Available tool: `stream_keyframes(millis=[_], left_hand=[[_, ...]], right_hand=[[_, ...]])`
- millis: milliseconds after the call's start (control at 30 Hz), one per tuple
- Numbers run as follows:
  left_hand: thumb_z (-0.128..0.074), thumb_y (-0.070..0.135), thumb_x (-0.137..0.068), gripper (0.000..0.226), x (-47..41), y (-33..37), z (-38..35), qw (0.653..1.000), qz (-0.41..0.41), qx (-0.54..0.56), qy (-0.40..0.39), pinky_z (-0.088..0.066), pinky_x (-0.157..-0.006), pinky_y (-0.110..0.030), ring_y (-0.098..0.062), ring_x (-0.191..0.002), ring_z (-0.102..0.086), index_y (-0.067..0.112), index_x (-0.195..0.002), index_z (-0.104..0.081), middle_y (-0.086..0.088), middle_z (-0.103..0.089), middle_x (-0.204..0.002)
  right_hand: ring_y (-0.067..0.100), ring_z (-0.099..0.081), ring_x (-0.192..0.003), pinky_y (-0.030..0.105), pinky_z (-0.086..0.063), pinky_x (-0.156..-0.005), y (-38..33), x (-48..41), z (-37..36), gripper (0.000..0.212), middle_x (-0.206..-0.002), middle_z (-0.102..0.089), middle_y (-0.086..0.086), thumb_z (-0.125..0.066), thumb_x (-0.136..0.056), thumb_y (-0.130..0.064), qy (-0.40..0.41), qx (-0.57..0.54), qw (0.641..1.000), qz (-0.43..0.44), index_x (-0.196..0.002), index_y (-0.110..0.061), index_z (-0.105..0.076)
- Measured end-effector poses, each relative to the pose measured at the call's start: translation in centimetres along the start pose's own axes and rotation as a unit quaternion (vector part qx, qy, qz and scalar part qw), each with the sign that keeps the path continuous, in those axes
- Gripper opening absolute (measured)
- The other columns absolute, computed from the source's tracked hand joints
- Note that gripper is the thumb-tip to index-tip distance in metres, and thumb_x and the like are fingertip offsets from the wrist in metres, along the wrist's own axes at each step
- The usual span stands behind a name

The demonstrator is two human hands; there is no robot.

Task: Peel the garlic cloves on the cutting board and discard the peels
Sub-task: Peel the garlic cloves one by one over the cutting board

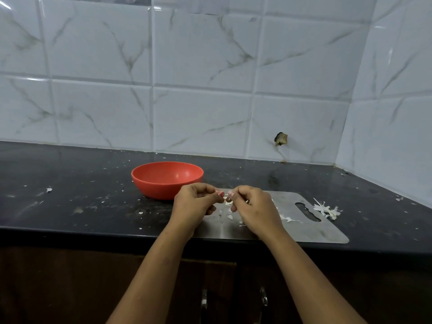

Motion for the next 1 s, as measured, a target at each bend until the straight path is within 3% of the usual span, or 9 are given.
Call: stream_keyframes(millis=[133,233,400,633,767,1000], left_hand=[[-0.065,0.01,-0.089,0.007,-0.02,-0.19,-0.07,1.0,0.005,0.001,-0.004,-0.046,-0.053,-0.018,-0.009,-0.055,-0.056,0.009,-0.085,-0.072,-0.007,-0.073,-0.075],[-0.062,0.009,-0.091,0.011,-0.06,-0.25,-0.03,1.0,0.009,-0.005,0.0,-0.046,-0.052,-0.017,-0.008,-0.055,-0.057,0.01,-0.086,-0.072,-0.004,-0.073,-0.072],[-0.064,0.006,-0.089,0.01,-0.08,-0.22,-0.14,1.0,0.0,-0.004,0.005,-0.045,-0.052,-0.018,-0.009,-0.054,-0.057,0.01,-0.083,-0.07,-0.007,-0.074,-0.076],[-0.066,0.008,-0.088,0.005,-0.23,-0.35,-0.07,1.0,-0.004,-0.028,0.012,-0.046,-0.052,-0.018,-0.01,-0.056,-0.061,0.01,-0.084,-0.069,-0.004,-0.073,-0.072],[-0.067,0.008,-0.087,0.005,-0.2,-0.36,-0.18,0.999,-0.007,-0.037,0.015,-0.046,-0.05,-0.017,-0.008,-0.054,-0.061,0.01,-0.082,-0.068,-0.003,-0.074,-0.073],[-0.075,0.005,-0.08,0.007,0.05,0.06,-0.19,0.998,-0.03,-0.053,0.014,-0.049,-0.053,-0.017,-0.008,-0.054,-0.06,0.01,-0.078,-0.07,-0.008,-0.07,-0.067]], right_hand=[[0.009,-0.059,-0.059,0.033,-0.049,-0.056,0.1,-0.02,0.16,0.02,-0.064,-0.066,-0.006,-0.067,-0.086,-0.039,0.012,0.007,1.0,-0.009,-0.074,-0.024,-0.071],[0.009,-0.061,-0.063,0.03,-0.05,-0.057,0.28,-0.03,0.21,0.015,-0.066,-0.066,-0.009,-0.074,-0.081,-0.038,0.019,-0.017,1.0,-0.013,-0.074,-0.026,-0.071],[0.008,-0.056,-0.06,0.028,-0.047,-0.058,0.24,0.1,0.26,0.019,-0.071,-0.066,-0.009,-0.06,-0.092,-0.034,0.023,-0.005,1.0,-0.01,-0.077,-0.028,-0.069],[0.006,-0.06,-0.064,0.025,-0.048,-0.055,0.08,0.03,0.27,0.016,-0.068,-0.065,-0.011,-0.076,-0.08,-0.038,0.022,0.008,1.0,-0.008,-0.072,-0.026,-0.069],[0.005,-0.06,-0.068,0.032,-0.054,-0.063,0.43,-0.21,0.24,0.001,-0.077,-0.066,-0.014,-0.071,-0.085,-0.029,0.037,-0.016,0.999,0.001,-0.084,-0.03,-0.07],[0.007,-0.061,-0.067,0.03,-0.054,-0.062,0.12,-0.16,-0.08,0.009,-0.077,-0.068,-0.015,-0.066,-0.089,-0.031,0.016,-0.002,1.0,0.01,-0.089,-0.029,-0.075]])
Point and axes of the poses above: each hand's wrist, its own x-axis away from the middle knuckle, its own z-axis out of the back of the hand, y = z × x, the point moved 5 cm from there along -x, towards the middle knuckle
